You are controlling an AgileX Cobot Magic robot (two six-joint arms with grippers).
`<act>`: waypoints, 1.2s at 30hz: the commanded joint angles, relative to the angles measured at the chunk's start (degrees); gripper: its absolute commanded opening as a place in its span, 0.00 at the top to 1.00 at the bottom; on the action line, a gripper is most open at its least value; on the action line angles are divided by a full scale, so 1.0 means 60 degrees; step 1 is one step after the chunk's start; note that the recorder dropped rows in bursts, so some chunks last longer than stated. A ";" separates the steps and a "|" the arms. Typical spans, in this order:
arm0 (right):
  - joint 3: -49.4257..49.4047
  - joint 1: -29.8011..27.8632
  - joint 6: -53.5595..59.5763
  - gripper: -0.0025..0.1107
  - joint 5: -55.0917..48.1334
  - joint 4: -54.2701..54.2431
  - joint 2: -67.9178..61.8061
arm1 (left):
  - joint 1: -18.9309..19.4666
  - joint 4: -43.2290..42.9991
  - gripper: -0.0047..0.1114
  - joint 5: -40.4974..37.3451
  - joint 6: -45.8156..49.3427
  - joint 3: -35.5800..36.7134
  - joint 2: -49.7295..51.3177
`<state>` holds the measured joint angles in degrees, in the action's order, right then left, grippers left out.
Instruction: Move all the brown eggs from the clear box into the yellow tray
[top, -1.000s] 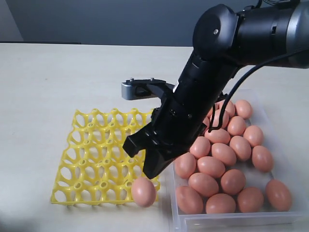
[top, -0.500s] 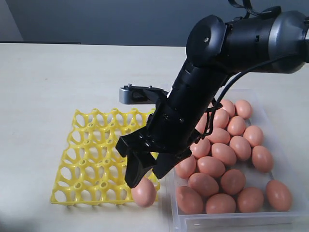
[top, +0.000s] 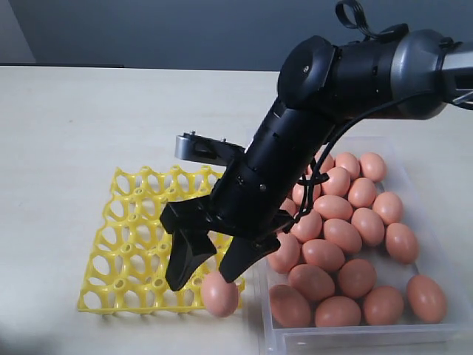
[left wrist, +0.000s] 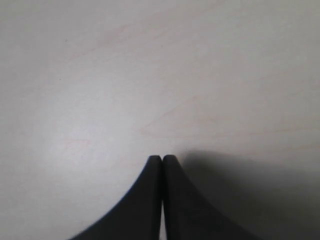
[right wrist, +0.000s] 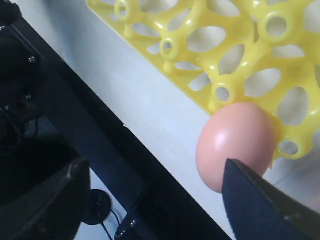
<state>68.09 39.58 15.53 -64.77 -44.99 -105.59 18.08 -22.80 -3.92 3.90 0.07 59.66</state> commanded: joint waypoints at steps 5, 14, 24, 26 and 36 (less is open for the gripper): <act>0.0050 0.0307 0.0048 0.36 0.0017 0.0395 0.0011 | 0.0009 0.0027 0.96 0.0080 -0.0042 -0.0012 -0.0008; 0.0155 0.0652 -0.0515 0.36 0.0203 0.1476 0.0011 | 0.0009 0.0027 0.96 0.0080 -0.0042 -0.0012 -0.0008; 0.0777 0.0652 -0.0648 0.36 0.0426 0.2237 0.0011 | 0.0009 0.0027 0.96 0.0080 -0.0042 -0.0012 -0.0008; 0.0777 0.0652 -0.0910 0.36 0.0405 0.2575 -0.0012 | 0.0009 0.0027 0.96 0.0080 -0.0042 -0.0012 -0.0008; 0.0797 0.1111 -0.1129 0.36 -0.0352 0.2488 -0.0625 | 0.0009 0.0027 0.96 0.0080 -0.0042 -0.0012 -0.0008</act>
<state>72.53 44.86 8.99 -65.95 -29.63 -108.76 18.08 -22.80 -3.92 3.90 0.07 59.66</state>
